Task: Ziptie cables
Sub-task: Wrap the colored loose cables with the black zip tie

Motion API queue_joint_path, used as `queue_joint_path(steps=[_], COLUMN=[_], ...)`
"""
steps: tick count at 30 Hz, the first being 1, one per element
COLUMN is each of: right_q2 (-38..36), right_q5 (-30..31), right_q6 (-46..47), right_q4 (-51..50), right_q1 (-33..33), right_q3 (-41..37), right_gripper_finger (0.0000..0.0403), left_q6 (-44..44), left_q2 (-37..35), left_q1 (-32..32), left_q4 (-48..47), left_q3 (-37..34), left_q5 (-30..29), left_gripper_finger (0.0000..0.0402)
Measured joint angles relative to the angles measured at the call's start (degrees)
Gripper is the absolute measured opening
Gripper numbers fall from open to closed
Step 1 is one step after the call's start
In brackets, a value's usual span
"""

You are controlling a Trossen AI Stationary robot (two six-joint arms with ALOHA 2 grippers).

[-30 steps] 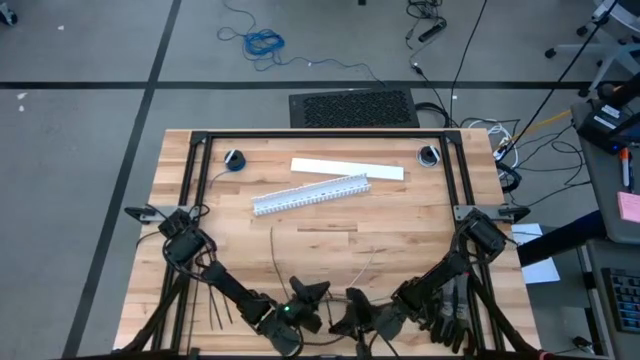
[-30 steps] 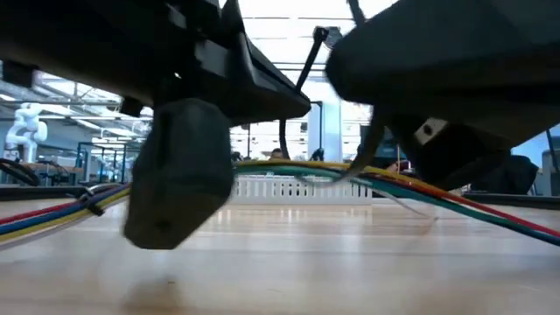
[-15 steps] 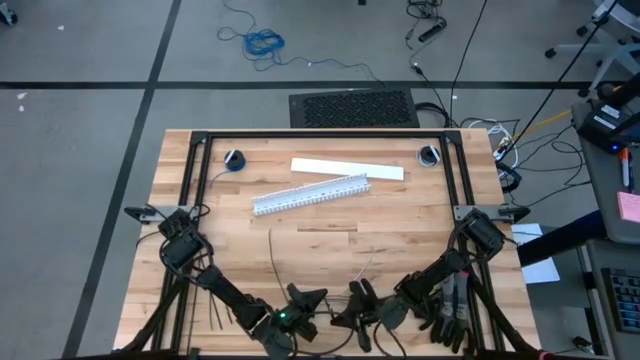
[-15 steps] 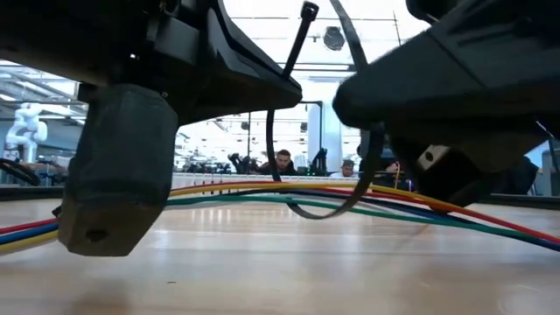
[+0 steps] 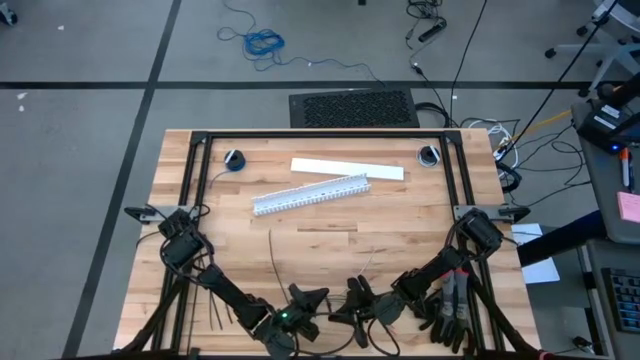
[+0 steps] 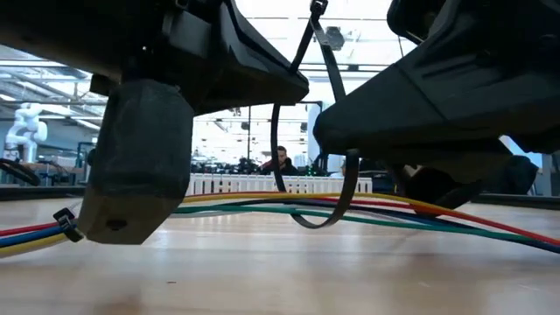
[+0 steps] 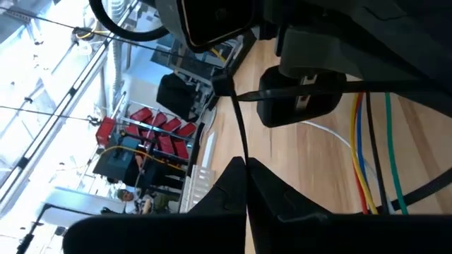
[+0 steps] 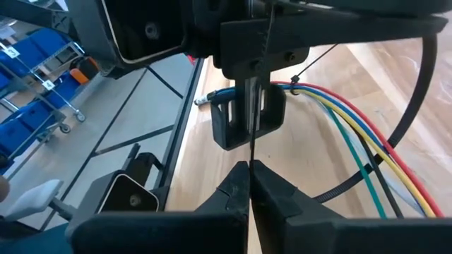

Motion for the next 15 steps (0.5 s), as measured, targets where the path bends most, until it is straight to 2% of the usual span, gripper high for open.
queue_joint_path(steps=[13, 15], right_q2=[0.0, 0.0], right_q5=[-0.01, 0.0], right_q6=[0.02, 0.02], right_q4=[0.2, 0.2], right_q1=[0.09, 0.09], right_q3=[0.0, 0.0], right_gripper_finger=[0.0, 0.0], left_q6=[1.09, 1.11], left_q2=[0.02, 0.02], left_q1=[0.33, 0.33], left_q4=[-0.37, -0.87], left_q3=[0.22, 0.22], left_q5=[-0.12, -2.03], left_gripper_finger=[0.0, 0.0])
